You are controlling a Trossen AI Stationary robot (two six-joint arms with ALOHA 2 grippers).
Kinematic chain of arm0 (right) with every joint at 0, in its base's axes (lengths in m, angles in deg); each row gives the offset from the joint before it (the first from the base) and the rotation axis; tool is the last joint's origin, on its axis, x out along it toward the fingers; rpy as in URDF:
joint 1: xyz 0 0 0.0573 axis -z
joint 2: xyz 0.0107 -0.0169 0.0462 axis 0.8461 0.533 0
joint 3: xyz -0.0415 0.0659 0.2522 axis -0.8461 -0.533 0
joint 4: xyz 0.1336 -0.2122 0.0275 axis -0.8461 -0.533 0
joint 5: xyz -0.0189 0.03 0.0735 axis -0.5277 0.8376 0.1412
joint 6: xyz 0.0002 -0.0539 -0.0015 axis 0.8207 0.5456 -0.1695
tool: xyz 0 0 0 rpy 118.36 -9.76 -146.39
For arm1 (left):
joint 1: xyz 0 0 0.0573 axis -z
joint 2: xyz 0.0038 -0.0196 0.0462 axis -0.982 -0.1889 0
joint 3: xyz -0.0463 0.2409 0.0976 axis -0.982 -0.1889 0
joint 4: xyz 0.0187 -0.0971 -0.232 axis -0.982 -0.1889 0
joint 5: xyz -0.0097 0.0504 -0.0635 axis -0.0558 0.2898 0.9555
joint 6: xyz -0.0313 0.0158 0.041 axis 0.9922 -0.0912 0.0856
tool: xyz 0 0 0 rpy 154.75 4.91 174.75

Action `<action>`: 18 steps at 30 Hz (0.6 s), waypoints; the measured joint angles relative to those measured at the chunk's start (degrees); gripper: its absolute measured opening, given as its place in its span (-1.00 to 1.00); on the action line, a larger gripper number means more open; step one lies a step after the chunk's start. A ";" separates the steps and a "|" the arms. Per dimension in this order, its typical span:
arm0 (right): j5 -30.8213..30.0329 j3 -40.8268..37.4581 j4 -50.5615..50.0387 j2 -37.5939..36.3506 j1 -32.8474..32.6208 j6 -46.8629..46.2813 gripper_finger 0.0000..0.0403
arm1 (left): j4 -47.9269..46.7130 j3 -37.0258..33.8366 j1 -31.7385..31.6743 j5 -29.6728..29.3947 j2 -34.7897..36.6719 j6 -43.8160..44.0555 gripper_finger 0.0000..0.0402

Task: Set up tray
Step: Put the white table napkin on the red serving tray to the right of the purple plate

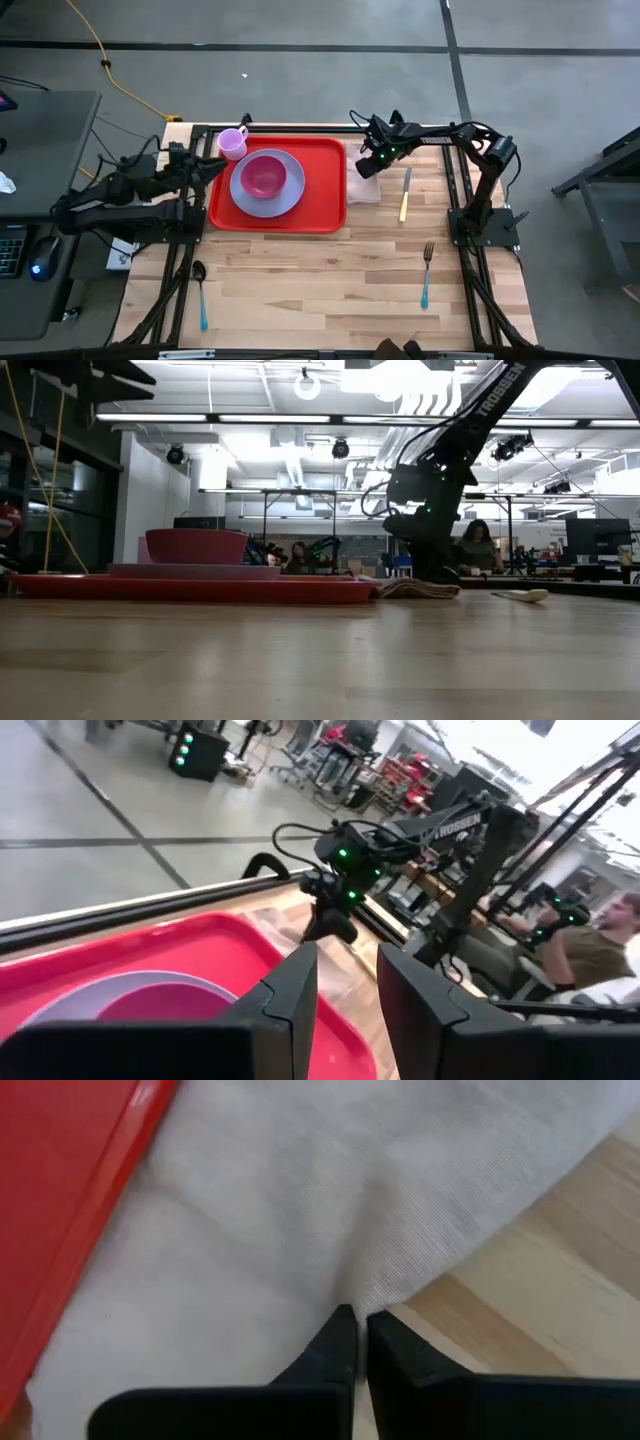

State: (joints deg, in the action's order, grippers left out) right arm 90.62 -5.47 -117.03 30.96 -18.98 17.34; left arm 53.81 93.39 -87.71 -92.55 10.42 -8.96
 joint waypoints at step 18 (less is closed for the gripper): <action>2.36 1.28 -1.32 -0.24 0.13 -0.38 -1.00 | 5.45 -12.44 0.00 1.62 6.40 1.09 -0.31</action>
State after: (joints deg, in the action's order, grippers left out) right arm 92.98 -4.19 -118.34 30.72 -18.85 16.96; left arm 59.26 80.94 -87.71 -90.93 16.81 -7.87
